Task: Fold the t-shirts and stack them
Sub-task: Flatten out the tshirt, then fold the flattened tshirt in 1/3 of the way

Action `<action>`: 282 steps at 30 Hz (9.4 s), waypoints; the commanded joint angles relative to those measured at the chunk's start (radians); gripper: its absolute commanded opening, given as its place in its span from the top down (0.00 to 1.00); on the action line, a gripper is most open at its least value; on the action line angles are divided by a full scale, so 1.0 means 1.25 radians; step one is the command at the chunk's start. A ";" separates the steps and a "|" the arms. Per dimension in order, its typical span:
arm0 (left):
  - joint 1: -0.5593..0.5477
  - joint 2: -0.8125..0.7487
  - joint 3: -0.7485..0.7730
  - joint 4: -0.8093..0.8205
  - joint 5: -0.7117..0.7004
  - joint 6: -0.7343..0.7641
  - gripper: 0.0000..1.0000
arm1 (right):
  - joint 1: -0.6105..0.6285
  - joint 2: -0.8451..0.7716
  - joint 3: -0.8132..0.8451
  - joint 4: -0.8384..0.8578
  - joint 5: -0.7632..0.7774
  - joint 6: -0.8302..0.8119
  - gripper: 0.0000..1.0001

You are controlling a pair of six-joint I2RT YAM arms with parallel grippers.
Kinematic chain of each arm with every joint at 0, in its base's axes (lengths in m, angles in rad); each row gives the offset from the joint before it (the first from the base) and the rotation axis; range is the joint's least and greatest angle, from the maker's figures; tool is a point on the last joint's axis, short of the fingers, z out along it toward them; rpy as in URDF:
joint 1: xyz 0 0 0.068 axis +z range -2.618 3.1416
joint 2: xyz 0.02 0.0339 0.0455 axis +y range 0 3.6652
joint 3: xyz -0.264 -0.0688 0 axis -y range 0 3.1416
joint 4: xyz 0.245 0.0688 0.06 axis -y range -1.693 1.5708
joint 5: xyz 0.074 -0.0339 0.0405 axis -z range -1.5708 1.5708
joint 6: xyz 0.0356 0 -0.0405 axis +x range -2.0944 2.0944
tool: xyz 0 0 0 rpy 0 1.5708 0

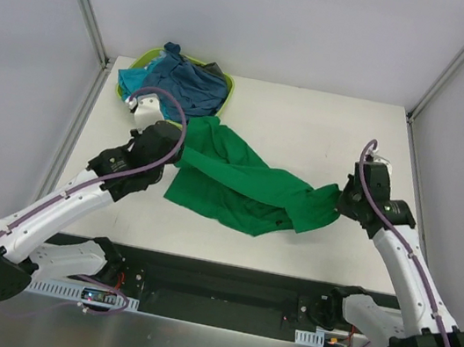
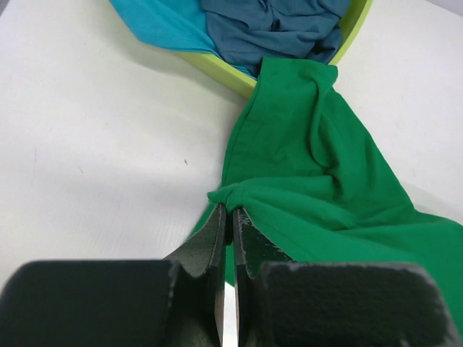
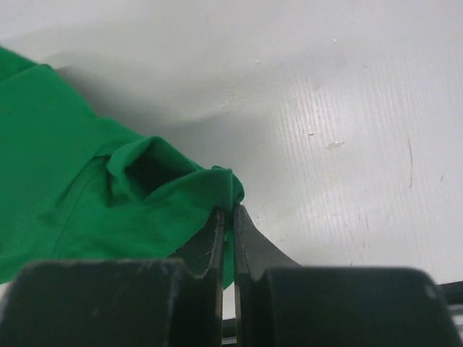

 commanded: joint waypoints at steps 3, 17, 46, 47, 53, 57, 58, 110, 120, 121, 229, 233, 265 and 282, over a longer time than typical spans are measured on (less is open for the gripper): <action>0.028 0.055 0.021 0.028 0.025 0.032 1.00 | -0.036 0.144 0.000 -0.055 -0.017 -0.022 0.95; 0.032 0.107 -0.090 0.031 0.117 0.000 1.00 | -0.039 0.314 -0.110 -0.022 -0.043 0.075 0.77; 0.033 0.114 -0.091 0.031 0.112 0.005 1.00 | -0.127 0.330 -0.200 0.088 -0.118 0.064 0.64; 0.033 0.115 -0.090 0.030 0.114 0.005 1.00 | -0.126 0.337 -0.202 0.094 -0.126 0.064 0.70; 0.034 0.106 -0.078 0.029 0.099 0.016 1.00 | -0.127 0.276 -0.200 0.084 -0.132 0.054 1.00; 0.035 0.079 -0.050 0.030 0.076 0.030 1.00 | -0.127 0.158 -0.157 0.009 -0.115 0.041 0.99; 0.035 0.068 -0.041 0.030 0.073 0.035 1.00 | -0.127 0.128 -0.140 -0.019 -0.110 0.037 1.00; 0.266 0.522 0.949 0.192 0.641 0.356 1.00 | -0.350 0.510 1.336 0.076 -0.115 -0.173 1.00; 0.266 0.467 0.712 0.224 0.777 0.350 1.00 | -0.419 0.211 0.821 0.226 -0.238 -0.244 1.00; 0.266 0.449 0.642 0.234 0.801 0.350 1.00 | -0.419 0.176 0.747 0.221 -0.249 -0.255 1.00; 0.158 0.499 -0.047 0.332 0.741 0.059 0.01 | -0.315 0.440 0.005 0.315 -0.486 0.042 0.04; 0.158 0.519 -0.051 0.331 0.725 0.062 0.01 | -0.308 0.466 0.006 0.319 -0.471 0.051 0.04; 0.158 0.498 -0.095 0.327 0.714 0.067 0.01 | -0.221 0.649 0.201 0.510 -0.424 0.180 0.03; 0.156 0.468 -0.020 0.308 0.738 0.091 0.01 | -0.219 0.455 0.145 0.172 -0.208 0.027 0.04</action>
